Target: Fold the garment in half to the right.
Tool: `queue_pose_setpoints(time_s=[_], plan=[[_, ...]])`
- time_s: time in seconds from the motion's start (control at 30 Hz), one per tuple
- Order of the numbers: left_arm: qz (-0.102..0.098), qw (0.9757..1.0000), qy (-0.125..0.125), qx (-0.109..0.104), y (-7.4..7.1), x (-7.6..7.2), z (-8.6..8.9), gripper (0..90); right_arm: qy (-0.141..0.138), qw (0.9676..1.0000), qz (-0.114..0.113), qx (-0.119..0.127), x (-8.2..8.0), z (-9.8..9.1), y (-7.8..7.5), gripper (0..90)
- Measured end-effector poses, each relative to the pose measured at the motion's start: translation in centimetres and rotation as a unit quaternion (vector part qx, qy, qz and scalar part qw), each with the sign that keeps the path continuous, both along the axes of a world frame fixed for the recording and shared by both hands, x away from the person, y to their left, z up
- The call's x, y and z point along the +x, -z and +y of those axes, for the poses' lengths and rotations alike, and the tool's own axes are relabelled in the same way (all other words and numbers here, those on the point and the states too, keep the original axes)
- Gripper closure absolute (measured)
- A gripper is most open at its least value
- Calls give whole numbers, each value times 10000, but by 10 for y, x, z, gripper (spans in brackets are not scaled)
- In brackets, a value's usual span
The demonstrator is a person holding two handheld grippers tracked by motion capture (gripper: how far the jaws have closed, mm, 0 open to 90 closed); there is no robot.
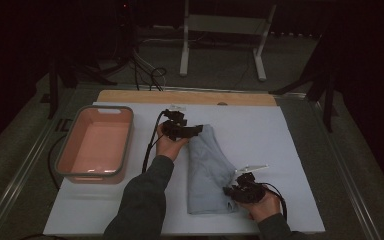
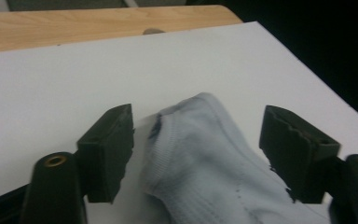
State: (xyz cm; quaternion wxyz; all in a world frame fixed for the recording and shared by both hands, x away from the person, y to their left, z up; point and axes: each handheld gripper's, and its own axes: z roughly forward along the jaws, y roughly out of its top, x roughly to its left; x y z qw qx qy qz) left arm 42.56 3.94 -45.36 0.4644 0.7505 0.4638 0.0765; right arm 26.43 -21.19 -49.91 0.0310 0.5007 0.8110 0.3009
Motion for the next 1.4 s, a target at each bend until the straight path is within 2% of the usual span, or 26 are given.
queue_pose_setpoints(time_s=[0.07, 0.1, 0.13, 0.33, 0.43, 0.67, 0.9, 1.2, 1.4], plan=[[1, 10000, 12, -11, 0, 0, 0, 206, 3, 10000, -4, -3, 0, 0, 0, 781], [-7, 9999, 93, -107, -1, -2, 0, 206, 3, 10000, -4, -2, 0, 0, 0, 781], [-4, 9998, 117, -141, -1, -3, 0, 162, 4, 10000, -7, -4, 0, 0, 0, 781], [-15, 9992, 327, -239, 0, -15, -3, 112, 26, 10000, -12, 7, 0, 0, 0, 780], [77, 9990, 378, -208, 2, -19, -3, 131, 28, 10000, -14, 10, 0, 0, 0, 780], [56, 9989, 414, -215, 5, -31, -3, 138, 39, 10000, -7, 30, -1, 0, 0, 780], [60, 9989, 467, -75, 10, -42, -1, 138, 46, 10000, -14, 32, 0, 0, 1, 779], [269, 9982, 521, 105, 29, -51, 0, 148, 50, 10000, -9, 39, 0, -1, 1, 778], [379, 9981, 485, 100, 41, -54, -1, 159, 41, 10000, -17, 40, 0, -1, 1, 778]])
